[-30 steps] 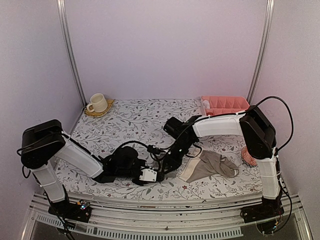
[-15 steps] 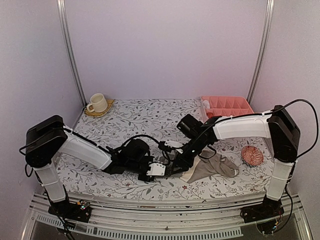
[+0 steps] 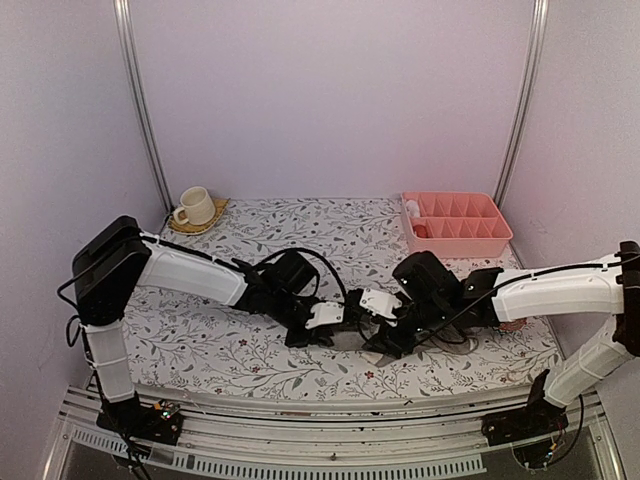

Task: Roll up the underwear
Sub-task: Roll the underwear at the center of the board.

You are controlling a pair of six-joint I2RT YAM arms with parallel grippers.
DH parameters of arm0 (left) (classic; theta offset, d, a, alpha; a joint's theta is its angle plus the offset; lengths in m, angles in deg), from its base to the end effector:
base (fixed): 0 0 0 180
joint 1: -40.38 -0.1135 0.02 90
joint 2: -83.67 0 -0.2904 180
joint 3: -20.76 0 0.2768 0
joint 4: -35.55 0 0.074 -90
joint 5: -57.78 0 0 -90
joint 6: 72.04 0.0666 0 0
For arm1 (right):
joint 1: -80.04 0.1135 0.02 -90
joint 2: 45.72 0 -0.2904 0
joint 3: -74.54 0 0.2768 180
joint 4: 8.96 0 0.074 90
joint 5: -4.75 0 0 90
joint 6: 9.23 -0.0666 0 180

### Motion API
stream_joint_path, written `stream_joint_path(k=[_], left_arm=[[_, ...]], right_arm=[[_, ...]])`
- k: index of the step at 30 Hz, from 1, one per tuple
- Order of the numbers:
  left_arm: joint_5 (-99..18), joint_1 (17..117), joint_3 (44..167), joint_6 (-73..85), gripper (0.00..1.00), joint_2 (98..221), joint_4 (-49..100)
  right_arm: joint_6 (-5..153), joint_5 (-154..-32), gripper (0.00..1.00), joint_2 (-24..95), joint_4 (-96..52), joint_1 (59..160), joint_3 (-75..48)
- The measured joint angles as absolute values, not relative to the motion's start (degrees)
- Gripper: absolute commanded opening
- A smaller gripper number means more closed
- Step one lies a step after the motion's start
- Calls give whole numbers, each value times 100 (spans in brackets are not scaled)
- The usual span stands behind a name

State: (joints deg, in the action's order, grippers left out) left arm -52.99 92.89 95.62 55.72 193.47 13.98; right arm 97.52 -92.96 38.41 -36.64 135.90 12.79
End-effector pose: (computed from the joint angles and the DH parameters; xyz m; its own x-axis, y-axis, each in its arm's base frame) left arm 0.2372 -0.3480 0.1146 0.1259 0.7766 -0.6173 0.9915 -0.0781 0.1041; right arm 0.1812 0.2832 0.1896 -0.1617 -0.7474 -0.6444 -0.9557 0.2814 -0.0865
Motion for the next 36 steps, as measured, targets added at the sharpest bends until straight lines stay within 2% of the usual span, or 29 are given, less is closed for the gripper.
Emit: stream_joint_path(k=[6, 8, 12, 27, 30, 36], left_arm=[[-5944, 9044, 10590, 5357, 0, 19948, 316], [-6156, 8954, 10843, 5298, 0, 20099, -1], [-6628, 8764, 11333, 5207, 0, 20416, -618], [-7159, 8476, 11840, 4925, 0, 20768, -1372], [-7214, 8452, 11877, 4920, 0, 20805, -1422], [-7275, 8410, 11916, 4922, 0, 20849, -1474]], right_arm=[[10144, -8054, 64, 3896, -3028, 14366, 1530], [10288, -7630, 61, 4093, -2820, 14556, 1508], [10544, -6972, 60, 4685, -2612, 14696, 1338], [11335, -5997, 58, 5745, -2298, 14847, 1018], [11451, -5818, 49, 5955, -2245, 14866, 830], [11551, -5475, 21, 6313, -2238, 14877, 575]])
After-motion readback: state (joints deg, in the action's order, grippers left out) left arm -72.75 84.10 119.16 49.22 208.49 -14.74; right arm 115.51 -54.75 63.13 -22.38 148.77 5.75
